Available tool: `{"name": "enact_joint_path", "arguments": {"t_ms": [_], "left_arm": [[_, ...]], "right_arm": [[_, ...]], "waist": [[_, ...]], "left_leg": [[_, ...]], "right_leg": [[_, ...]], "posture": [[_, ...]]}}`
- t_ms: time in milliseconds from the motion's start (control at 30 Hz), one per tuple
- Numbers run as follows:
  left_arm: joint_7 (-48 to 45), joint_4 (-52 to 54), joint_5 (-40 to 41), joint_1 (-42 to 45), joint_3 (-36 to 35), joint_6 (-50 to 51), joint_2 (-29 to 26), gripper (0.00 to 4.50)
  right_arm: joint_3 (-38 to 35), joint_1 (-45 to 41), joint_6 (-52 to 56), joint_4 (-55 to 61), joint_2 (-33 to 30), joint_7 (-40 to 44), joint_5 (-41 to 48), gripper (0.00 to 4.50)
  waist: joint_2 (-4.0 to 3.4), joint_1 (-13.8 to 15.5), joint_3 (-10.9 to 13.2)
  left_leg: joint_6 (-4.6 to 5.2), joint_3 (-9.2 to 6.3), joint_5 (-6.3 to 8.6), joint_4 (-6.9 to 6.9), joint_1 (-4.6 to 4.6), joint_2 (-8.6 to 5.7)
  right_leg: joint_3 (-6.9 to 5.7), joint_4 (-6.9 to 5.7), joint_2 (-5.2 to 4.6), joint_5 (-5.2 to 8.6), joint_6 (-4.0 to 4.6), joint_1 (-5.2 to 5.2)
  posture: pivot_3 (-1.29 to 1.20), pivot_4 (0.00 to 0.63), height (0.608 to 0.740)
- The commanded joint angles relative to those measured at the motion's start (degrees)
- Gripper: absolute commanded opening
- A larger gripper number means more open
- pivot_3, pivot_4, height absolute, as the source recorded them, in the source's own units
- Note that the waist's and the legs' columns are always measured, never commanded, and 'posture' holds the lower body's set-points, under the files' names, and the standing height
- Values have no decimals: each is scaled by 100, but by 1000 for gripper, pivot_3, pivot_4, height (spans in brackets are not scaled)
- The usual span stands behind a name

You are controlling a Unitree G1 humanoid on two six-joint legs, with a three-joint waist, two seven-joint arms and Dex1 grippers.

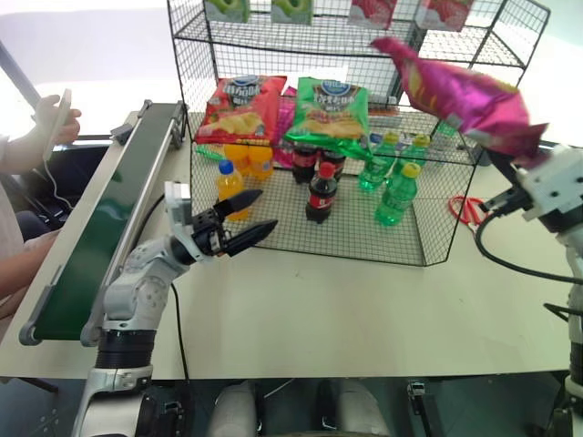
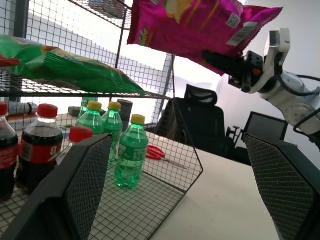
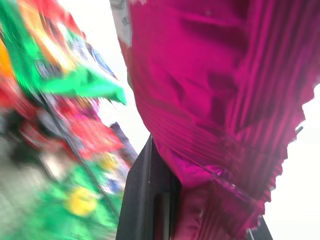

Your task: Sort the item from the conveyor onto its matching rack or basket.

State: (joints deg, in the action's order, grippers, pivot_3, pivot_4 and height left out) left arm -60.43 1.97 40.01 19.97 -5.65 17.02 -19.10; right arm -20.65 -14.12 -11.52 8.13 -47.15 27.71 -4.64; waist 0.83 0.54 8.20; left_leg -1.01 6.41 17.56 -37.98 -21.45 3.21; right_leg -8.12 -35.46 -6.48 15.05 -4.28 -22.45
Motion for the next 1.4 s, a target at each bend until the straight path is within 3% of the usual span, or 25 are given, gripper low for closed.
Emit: {"name": "enact_joint_path", "arguments": {"t_ms": [33, 200, 633, 900, 1033, 1200, 1233, 1400], "left_arm": [[223, 411, -93, -17, 71, -196, 145, 4442], [413, 625, -227, -161, 183, -284, 303, 4442], [712, 776, -384, -234, 424, -637, 695, 4442], [774, 823, -438, -259, 486, -715, 690, 4442], [763, 872, -450, -349, 502, -738, 636, 4500], [809, 870, -464, -371, 482, -759, 613, 4500], [814, 867, -463, -370, 487, -764, 614, 4500], [808, 826, -522, -408, 570, -833, 639, 4500]], "right_arm": [[339, -201, -567, -537, -393, -534, -1111, 0], [804, -629, -684, -1204, -706, -1193, -2122, 0], [2036, -2249, 243, -2511, -153, -1938, -3008, 0], [2177, -2639, 456, -3065, -44, -2043, -2809, 0], [2033, -2498, 621, -2912, -24, -1754, -2391, 1715], [1744, -2361, 816, -2362, -226, -888, -1590, 4254], [1675, -2343, 951, -2250, -233, -556, -1289, 4434], [1295, -2387, 1959, -1732, -338, 603, -236, 4434]], "waist": [[2, 3, 1], [-8, -18, 5], [-10, -66, 7], [-10, -75, 8], [-10, -100, 8], [-12, -108, 9], [-12, -105, 9], [-12, -116, 9]], "left_leg": [[0, 0, 0, -1, 0, 0], [-2, 1, -1, -1, 2, 0], [-8, 2, -5, -3, 2, 5], [-8, 0, -6, -2, -1, 5], [-8, -1, -6, -6, 1, 5], [-8, -3, -6, -4, 0, 6], [-8, -3, -6, -4, 0, 6], [-6, -6, -4, -5, 2, 17]], "right_leg": [[0, 1, -1, -1, -1, 1], [3, -2, -1, -1, -1, 0], [2, -1, 2, -1, -1, 2], [0, 2, 1, 0, -2, 4], [-1, 1, 0, -2, -5, 8], [-1, 1, 0, -2, -5, 7], [-2, 1, 0, -2, -5, 7], [-3, 1, 0, -3, -5, 11]], "posture": [[0, 150, 738], [0, 150, 738], [0, 150, 738], [0, 150, 738], [0, 150, 738], [0, 150, 738], [0, 150, 738], [0, 150, 738]]}}
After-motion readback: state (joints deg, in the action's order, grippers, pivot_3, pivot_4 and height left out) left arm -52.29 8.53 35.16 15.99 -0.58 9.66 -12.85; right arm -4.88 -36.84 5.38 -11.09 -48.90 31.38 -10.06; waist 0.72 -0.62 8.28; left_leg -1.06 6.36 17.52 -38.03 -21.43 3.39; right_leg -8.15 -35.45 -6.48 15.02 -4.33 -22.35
